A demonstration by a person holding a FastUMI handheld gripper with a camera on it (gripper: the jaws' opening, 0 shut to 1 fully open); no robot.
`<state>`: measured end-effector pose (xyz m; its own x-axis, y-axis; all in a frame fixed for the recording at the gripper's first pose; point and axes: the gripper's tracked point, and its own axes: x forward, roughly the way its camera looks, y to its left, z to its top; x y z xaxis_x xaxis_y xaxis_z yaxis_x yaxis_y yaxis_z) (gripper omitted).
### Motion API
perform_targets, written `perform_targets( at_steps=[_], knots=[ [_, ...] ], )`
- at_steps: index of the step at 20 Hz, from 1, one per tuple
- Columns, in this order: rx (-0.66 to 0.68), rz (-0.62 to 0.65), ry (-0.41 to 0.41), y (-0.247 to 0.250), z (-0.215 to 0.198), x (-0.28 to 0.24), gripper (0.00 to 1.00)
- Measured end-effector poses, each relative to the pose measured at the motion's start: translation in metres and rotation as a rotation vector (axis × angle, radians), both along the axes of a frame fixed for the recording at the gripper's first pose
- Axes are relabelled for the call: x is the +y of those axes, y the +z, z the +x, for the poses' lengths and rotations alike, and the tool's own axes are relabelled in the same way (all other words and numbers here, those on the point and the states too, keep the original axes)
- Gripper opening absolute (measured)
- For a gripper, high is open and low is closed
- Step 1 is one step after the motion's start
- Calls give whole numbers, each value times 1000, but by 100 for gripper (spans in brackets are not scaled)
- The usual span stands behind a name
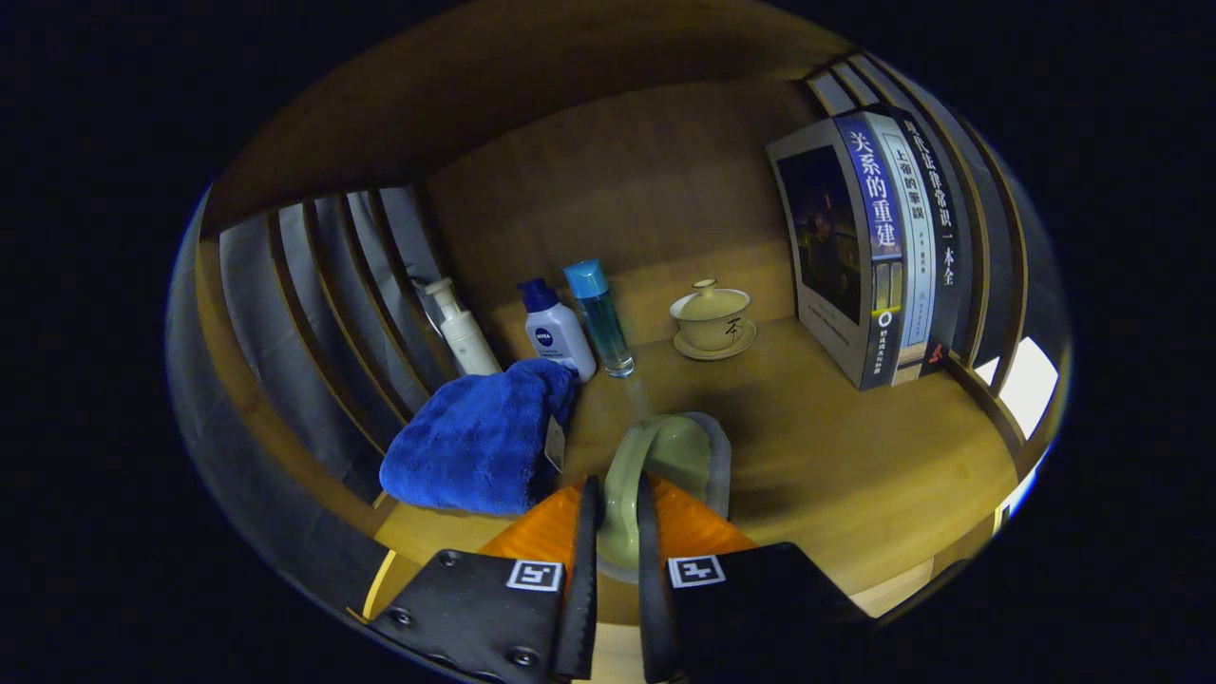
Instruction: Pull open the drawer, take out the items inside it, and place them on the countertop above the cabinet.
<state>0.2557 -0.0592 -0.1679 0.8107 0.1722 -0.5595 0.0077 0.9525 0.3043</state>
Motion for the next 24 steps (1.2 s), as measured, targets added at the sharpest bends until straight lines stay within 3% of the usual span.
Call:
perform_targets(
  at_steps=[4, 5, 6, 13, 19, 22, 24],
  knots=[
    [-3, -12, -11, 0, -2, -6, 34],
    [-5, -18, -11, 1, -1, -7, 44],
    [-9, -24, -12, 0, 0, -8, 45],
    [-51, -99, -49, 14, -2, -18, 98],
    [-201, -113, -43, 74, -18, -7, 98],
    [-288, -169, -77, 112, -43, -11, 97],
    [-333, -176, -49, 132, -66, 1, 97]
  ],
)
